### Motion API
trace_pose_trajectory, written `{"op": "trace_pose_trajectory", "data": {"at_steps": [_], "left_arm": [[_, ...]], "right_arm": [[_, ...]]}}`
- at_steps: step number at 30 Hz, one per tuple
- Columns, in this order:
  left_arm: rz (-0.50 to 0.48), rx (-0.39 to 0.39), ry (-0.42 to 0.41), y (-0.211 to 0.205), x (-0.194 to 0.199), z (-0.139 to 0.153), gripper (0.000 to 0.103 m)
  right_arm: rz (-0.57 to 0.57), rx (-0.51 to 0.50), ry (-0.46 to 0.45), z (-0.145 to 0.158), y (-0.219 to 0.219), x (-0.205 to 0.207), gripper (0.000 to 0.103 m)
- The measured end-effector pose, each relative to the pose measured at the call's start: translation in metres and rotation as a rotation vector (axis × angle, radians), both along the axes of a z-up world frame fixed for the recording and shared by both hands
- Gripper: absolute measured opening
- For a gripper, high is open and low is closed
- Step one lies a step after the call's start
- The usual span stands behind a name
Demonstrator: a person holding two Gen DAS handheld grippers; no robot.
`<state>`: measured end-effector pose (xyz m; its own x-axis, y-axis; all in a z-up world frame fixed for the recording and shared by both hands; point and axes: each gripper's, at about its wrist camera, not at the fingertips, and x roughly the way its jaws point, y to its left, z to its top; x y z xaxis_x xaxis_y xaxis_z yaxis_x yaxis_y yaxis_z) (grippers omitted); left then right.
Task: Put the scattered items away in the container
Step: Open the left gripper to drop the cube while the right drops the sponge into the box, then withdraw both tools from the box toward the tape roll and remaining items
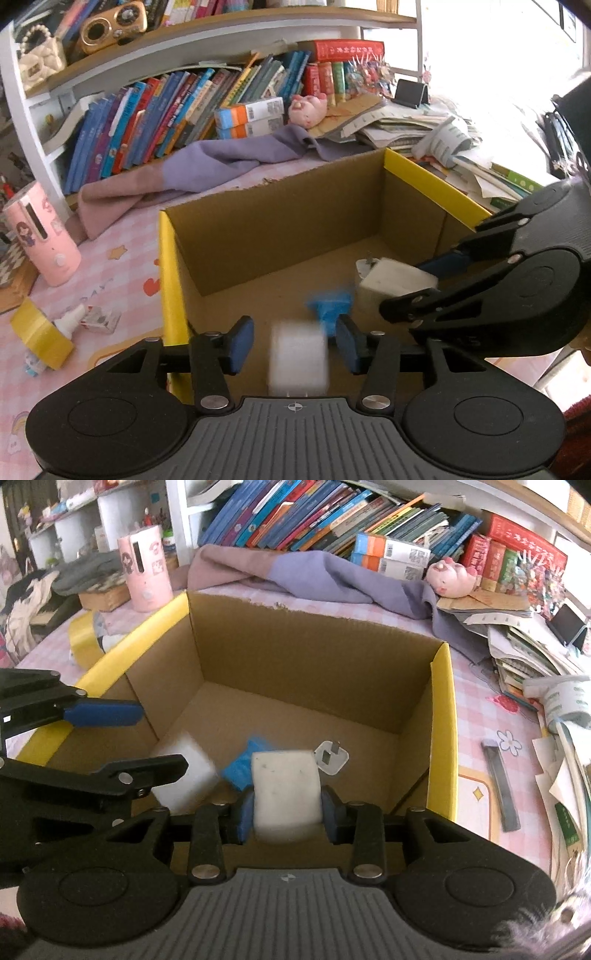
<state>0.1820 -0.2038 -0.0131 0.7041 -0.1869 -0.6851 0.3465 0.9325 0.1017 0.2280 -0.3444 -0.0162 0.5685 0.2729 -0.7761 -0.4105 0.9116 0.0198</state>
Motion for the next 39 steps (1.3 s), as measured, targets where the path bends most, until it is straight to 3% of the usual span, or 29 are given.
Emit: {"op": "trace_pose_trajectory", "data": {"at_steps": [6, 12, 24, 39], "left_arm": [[0.029, 0.01, -0.075, 0.005, -0.013, 0.015, 0.067], [0.075, -0.045, -0.129, 0.015, -0.03, 0.035, 0.084], [0.082, -0.039, -0.171, 0.021, -0.056, 0.039, 0.085], [-0.029, -0.048, -0.13, 0.054, -0.1, 0.034, 0.086]], "right_arm": [[-0.04, 0.041, -0.067, 0.015, -0.006, -0.014, 0.046], [-0.1, 0.088, -0.141, 0.032, -0.013, -0.035, 0.056], [-0.177, 0.085, -0.242, 0.045, -0.011, -0.072, 0.064], [-0.329, 0.05, -0.271, 0.042, 0.022, -0.141, 0.075]]}}
